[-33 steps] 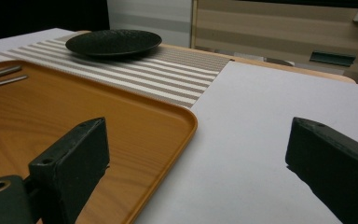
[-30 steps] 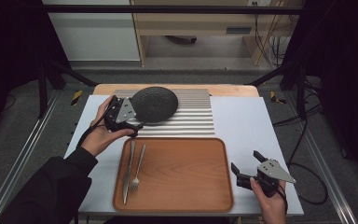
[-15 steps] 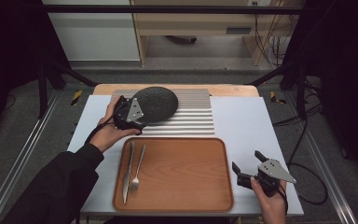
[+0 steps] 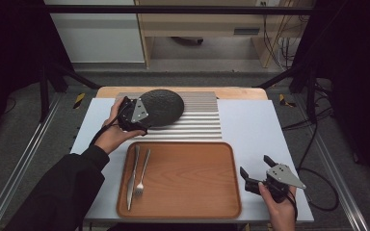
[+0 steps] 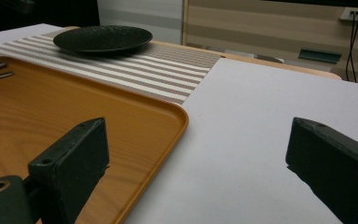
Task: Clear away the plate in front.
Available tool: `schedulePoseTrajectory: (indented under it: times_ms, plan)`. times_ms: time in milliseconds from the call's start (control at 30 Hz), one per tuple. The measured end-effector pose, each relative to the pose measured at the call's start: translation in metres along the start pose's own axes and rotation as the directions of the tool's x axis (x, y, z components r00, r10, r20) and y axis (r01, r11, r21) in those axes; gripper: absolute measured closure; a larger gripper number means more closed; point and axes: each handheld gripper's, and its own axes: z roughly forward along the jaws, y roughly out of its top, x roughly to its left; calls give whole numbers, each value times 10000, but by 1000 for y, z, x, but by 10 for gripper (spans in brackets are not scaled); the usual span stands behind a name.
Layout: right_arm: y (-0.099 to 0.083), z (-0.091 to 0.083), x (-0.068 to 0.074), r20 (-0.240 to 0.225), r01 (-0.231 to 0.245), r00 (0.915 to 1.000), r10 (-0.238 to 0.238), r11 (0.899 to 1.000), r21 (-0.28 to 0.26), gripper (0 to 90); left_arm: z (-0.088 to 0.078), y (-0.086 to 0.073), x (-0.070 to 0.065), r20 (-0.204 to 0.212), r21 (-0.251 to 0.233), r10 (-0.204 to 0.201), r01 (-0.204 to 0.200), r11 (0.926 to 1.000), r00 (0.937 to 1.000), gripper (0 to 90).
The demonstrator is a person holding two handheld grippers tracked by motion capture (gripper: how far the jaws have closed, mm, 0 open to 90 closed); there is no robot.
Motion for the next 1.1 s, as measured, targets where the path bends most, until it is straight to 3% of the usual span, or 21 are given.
schedulePoseTrajectory:
  times_ms: [300, 500, 800, 900, 1100]
  plan:
    - [-1, 1, 0, 87, -86, 9999, 86, 9999, 87, 61, 3, 9, 11, -182, 271, 856, -851, 9960, 9962, 95]
    - [-1, 3, 2, 143, -53, 9999, 52, 9999, 126, 62, 13, 3, 15, -259, 409, 1282, -1271, 9910, 9914, 111]
    - [-1, 2, 1, 206, 8, 9998, -10, 10000, 100, 64, 26, -12, 16, -318, 361, 1338, -1327, 9905, 9905, 127]
    - [-1, 2, 2, 192, 43, 9998, -45, 9999, 128, 64, 26, -16, 16, -238, 256, 1520, -1514, 9881, 9881, 142]
    - [-1, 2, 2, 200, 55, 9998, -57, 9999, 115, 64, 26, -24, 11, -267, 424, 2170, -2157, 9755, 9758, 155]
